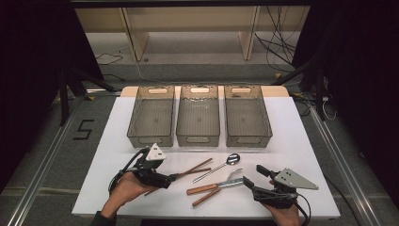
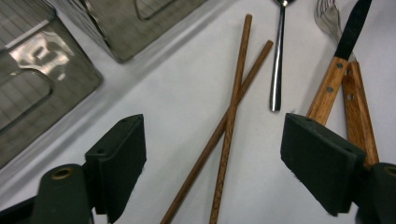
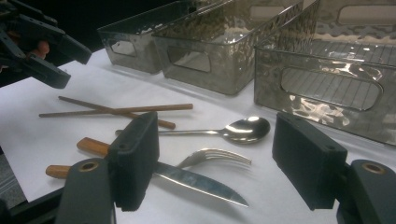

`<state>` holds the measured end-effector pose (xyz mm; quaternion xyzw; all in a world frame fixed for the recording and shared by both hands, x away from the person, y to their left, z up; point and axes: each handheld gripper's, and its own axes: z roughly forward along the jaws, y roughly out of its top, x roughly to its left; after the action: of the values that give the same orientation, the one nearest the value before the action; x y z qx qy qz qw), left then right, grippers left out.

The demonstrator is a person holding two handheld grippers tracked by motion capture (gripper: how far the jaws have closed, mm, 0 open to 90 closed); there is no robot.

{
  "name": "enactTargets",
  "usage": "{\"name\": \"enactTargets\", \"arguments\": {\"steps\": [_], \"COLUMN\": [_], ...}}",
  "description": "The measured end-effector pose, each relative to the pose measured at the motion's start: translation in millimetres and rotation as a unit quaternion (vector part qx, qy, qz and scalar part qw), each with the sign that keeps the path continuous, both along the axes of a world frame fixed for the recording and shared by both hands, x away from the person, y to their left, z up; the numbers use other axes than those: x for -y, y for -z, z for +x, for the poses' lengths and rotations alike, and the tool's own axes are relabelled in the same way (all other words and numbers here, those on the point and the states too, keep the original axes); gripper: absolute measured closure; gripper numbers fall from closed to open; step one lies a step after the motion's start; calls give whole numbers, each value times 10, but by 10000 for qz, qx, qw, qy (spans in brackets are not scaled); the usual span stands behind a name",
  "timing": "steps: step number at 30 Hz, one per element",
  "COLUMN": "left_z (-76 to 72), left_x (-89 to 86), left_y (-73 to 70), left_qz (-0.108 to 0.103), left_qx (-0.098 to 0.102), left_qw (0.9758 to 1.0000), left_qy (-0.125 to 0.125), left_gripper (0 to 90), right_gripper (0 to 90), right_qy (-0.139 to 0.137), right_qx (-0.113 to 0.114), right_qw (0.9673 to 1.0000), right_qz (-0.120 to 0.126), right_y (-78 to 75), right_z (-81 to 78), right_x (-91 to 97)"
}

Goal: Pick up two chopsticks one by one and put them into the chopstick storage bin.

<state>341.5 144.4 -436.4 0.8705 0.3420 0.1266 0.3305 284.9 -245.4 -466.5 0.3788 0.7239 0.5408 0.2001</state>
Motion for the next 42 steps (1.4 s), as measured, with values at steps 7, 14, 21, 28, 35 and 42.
{"name": "enactTargets", "arguments": {"steps": [7,14,21,28,35,42], "left_z": [33,55,86,147,195,246], "left_x": [65,72,146,191,226,264], "left_y": [86,146,217,272,310,298], "left_qz": [576,857,1108,1340,1396,1568], "left_qx": [-468,-659,-866,-1003,-1174,-1314], "left_qw": [9969,9934,9883,9836,9808,9761], "left_qy": [256,388,594,667,685,731], "left_gripper": [421,543,621,680,730,778], "right_gripper": [325,325,325,327,328,328], "right_qy": [-19,-19,-33,-42,-57,-69], "right_qx": [-1,-14,-29,-43,-52,-59], "right_qw": [10000,10000,10000,10000,10000,9999], "right_qz": [-4,-23,-37,-44,-59,-84], "right_y": [2,6,10,10,14,19], "right_z": [0,4,7,5,8,11], "right_x": [-3,-9,-11,-11,-19,-29]}}
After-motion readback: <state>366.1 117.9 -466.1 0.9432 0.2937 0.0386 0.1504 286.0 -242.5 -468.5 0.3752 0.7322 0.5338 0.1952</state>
